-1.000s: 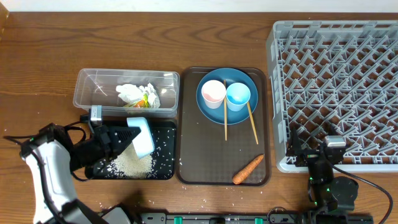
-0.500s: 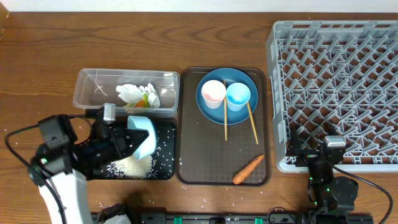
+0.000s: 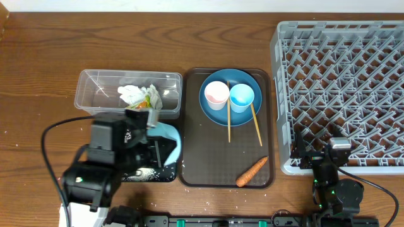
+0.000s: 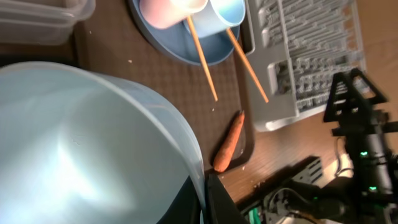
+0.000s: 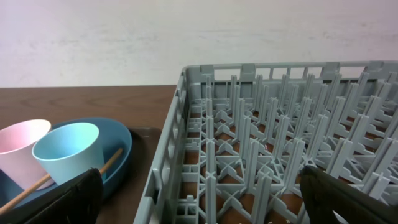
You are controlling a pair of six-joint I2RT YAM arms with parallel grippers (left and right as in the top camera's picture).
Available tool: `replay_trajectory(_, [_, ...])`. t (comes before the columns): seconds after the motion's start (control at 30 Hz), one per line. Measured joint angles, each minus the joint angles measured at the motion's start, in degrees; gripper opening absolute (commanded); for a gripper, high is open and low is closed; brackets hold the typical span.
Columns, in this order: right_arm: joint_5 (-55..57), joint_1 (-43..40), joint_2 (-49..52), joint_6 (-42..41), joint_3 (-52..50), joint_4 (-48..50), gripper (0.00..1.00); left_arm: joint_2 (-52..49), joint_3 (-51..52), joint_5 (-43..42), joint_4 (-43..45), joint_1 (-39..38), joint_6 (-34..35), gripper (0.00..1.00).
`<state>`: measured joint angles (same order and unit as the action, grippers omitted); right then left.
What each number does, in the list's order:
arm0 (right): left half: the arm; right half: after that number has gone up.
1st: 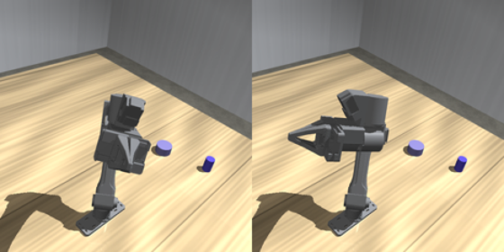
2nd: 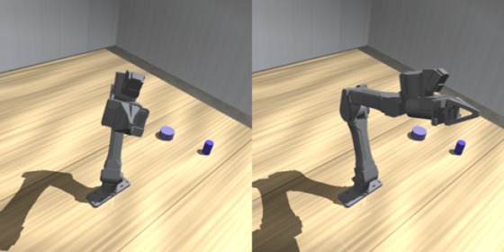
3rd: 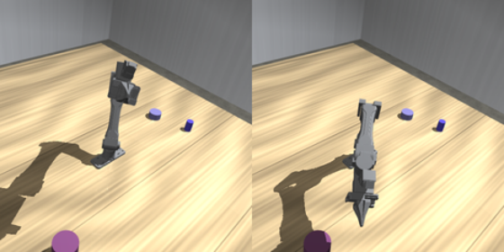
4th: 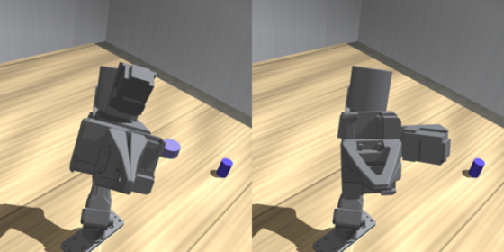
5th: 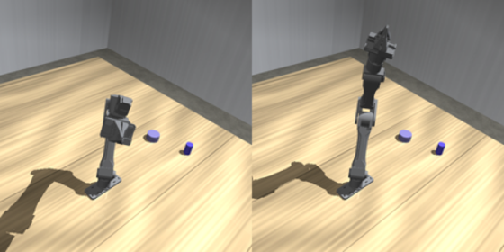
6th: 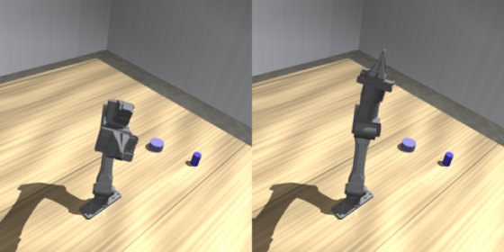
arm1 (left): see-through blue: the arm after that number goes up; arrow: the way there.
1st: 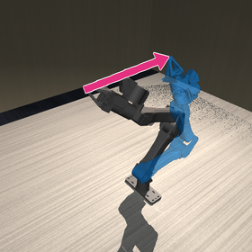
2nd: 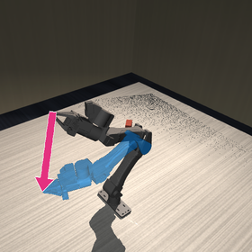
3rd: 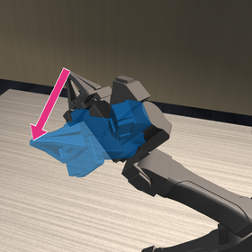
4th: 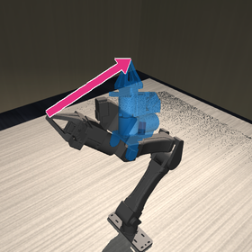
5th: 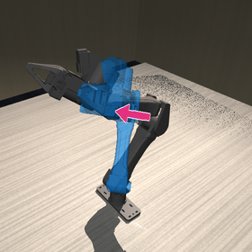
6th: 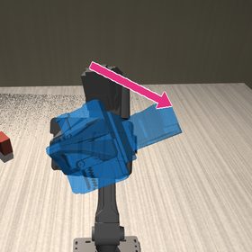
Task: Sort waste into correct bins and load items into the dishwasher rack
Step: 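Carry the emptied bowl with the left gripper back to the brown tray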
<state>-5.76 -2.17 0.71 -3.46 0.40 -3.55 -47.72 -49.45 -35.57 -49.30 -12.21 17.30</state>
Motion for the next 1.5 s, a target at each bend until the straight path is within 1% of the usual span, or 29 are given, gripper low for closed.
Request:
replay_trajectory(0.07, [0.02,0.0,0.0,0.0,0.0,0.0,0.99,-0.9,0.0,4.37,1.62,-6.01,2.6,0.06])
replay_trajectory(0.2, [0.0,0.0,0.0,0.0,0.0,-0.02,0.99,-3.67,0.0,11.34,3.98,-15.67,6.45,0.06])
replay_trajectory(0.33, [0.0,0.0,0.0,0.0,0.0,-0.02,0.99,-8.92,-0.04,17.62,7.43,-25.49,9.62,0.06])
replay_trajectory(0.47, [0.0,0.0,0.0,0.0,0.0,0.0,0.99,-16.65,-0.07,21.2,12.76,-33.7,11.45,0.06])
replay_trajectory(0.6, [0.0,0.0,0.02,0.0,0.0,-0.02,0.99,-23.69,-0.09,22.77,16.33,-38.4,12.92,0.06])
replay_trajectory(0.77, [0.0,0.0,0.02,0.0,0.0,-0.02,0.99,-30.38,-0.09,23.76,18.51,-40.11,13.99,0.06])
replay_trajectory(0.9, [0.0,0.0,0.0,0.0,0.0,-0.02,0.99,-33.11,-0.09,25.09,18.82,-40.11,14.25,0.07])
replay_trajectory(0.93, [0.02,0.0,0.02,0.0,0.0,-0.02,0.99,-33.48,-0.09,25.51,18.86,-40.11,14.27,0.1])
replay_trajectory(0.97, [0.0,0.0,0.0,0.0,0.0,-0.02,0.99,-33.7,-0.09,25.68,18.91,-40.11,14.25,0.17])
replay_trajectory(1.0, [0.02,0.0,0.0,0.0,0.0,-0.02,0.99,-33.99,-0.09,25.92,18.95,-40.11,14.05,0.27])
replay_trajectory(1.03, [0.0,0.0,0.02,0.0,0.0,-0.02,0.99,-34.25,-0.09,26.12,18.97,-40.11,14.29,0.33])
replay_trajectory(1.13, [0.0,0.0,0.0,0.0,0.0,-0.02,0.99,-34.73,-0.09,26.62,18.99,-40.11,14.47,0.4])
replay_trajectory(1.17, [0.0,0.0,0.0,0.0,0.0,-0.02,0.99,-34.8,-0.09,26.73,19.08,-40.11,14.43,0.44])
replay_trajectory(1.23, [0.0,0.0,0.0,0.0,0.0,-0.02,0.99,-34.77,-0.09,26.82,19.47,-40.11,14.27,0.47])
replay_trajectory(1.3, [0.02,0.0,0.0,0.0,0.0,-0.02,0.99,-34.77,-0.33,26.95,19.19,-40.11,13.86,0.48])
replay_trajectory(1.5, [0.0,0.0,0.0,0.0,0.0,-0.02,0.99,-34.38,-6.64,27.02,13.35,-41.16,10.99,0.48])
